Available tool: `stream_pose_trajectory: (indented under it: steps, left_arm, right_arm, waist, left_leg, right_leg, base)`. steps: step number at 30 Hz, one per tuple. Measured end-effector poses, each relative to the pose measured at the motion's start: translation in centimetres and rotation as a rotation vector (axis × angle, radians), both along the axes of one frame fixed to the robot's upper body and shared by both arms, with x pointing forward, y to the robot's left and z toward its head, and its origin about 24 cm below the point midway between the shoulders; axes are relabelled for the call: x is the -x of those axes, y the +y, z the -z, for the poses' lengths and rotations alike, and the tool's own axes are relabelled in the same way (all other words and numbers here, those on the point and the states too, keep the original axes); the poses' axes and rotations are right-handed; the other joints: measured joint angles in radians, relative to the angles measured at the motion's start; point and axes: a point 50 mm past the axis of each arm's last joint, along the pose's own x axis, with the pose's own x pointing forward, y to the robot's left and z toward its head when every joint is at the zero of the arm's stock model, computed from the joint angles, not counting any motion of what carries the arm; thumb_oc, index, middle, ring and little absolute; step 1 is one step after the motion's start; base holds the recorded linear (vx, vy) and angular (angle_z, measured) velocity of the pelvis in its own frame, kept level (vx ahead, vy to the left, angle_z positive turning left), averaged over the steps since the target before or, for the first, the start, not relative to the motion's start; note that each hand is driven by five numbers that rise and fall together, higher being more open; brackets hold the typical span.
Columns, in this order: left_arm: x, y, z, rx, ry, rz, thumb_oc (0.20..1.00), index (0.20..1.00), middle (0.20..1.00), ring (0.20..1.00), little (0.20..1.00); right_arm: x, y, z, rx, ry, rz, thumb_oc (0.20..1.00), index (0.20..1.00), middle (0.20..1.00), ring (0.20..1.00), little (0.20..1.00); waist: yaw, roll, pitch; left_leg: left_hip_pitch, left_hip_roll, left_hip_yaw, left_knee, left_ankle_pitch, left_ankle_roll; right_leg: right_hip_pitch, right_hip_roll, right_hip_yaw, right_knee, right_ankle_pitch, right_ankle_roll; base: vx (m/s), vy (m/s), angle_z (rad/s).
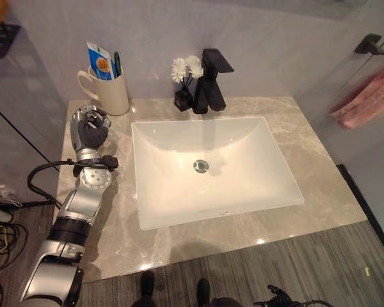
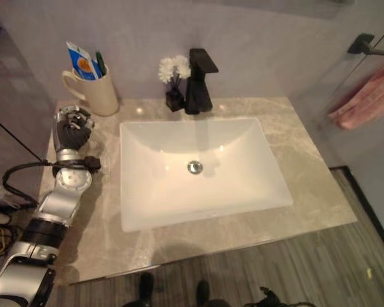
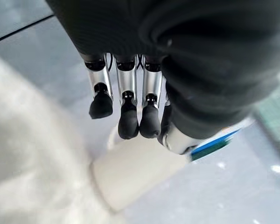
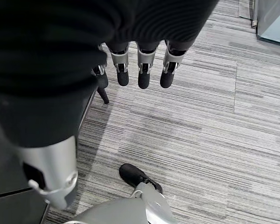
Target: Put brush and paste in cup on sink, flatten towel.
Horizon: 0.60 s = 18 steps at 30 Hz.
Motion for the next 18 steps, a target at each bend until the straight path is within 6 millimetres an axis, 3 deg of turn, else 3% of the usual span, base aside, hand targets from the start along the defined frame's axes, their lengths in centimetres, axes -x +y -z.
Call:
stream_pose_trajectory:
  steps: [9,11,15,18]
  left_arm:
    - [2.5,-3.5,-0.6,0.102,-0.093,0.311,0.2,0.2,0.2,0.2,0.2]
    - [2.9,-4.3,0.2,0.169,-0.071,0.394,0.2,0.2,0.2,0.2,0.2]
    - [4.0,-5.5,1.3,0.277,-0.052,0.516,0.2,0.2,0.2,0.2,0.2]
    - [4.8,-5.7,3.0,0.369,0.002,0.563,0.2,0.2,0.2,0.2,0.2]
  right_arm:
    - [0.3,-1.0,-0.3,0.006,-0.023,0.07,1.0,1.0,1.0,1.0,1.0]
    - [0.0,-1.0,-0.4,0.003,-0.043,0.072,1.0,1.0,1.0,1.0,1.0]
    - [-0.4,-0.7,-0.8,-0.025,-0.097,0.087,1.0,1.0,1.0,1.0,1.0]
    - [-1.4,-0.4,-1.3,-0.049,-0.169,0.082,1.0,1.0,1.0,1.0,1.0]
  waist:
    - [-0.009,0.042,-0.027]
    - [-0.012,0.058,-0.036]
    - [-0.068,0.09,-0.053]
    - [-0.056,0.105,-0.064]
  left_leg:
    - [0.054,0.002,0.034,-0.001,-0.009,0.01]
    - [0.073,0.004,0.063,-0.001,-0.017,0.017]
    - [0.106,0.006,0.12,-0.001,-0.032,0.017]
    - [0.145,0.024,0.223,-0.004,-0.064,0.012]
  right_leg:
    - [0.032,-0.001,0.033,0.007,0.0,0.0]
    - [0.032,-0.001,0.063,0.013,0.001,0.002]
    - [0.024,0.002,0.124,0.018,0.006,0.004]
    - [0.014,0.013,0.229,0.006,0.02,0.004]
  base:
    - [-0.02,0.006,-0.11]
    - [-0.03,0.026,-0.43]
    - [-0.01,-0.009,-0.5]
    - [-0.01,-0.013,-0.98]
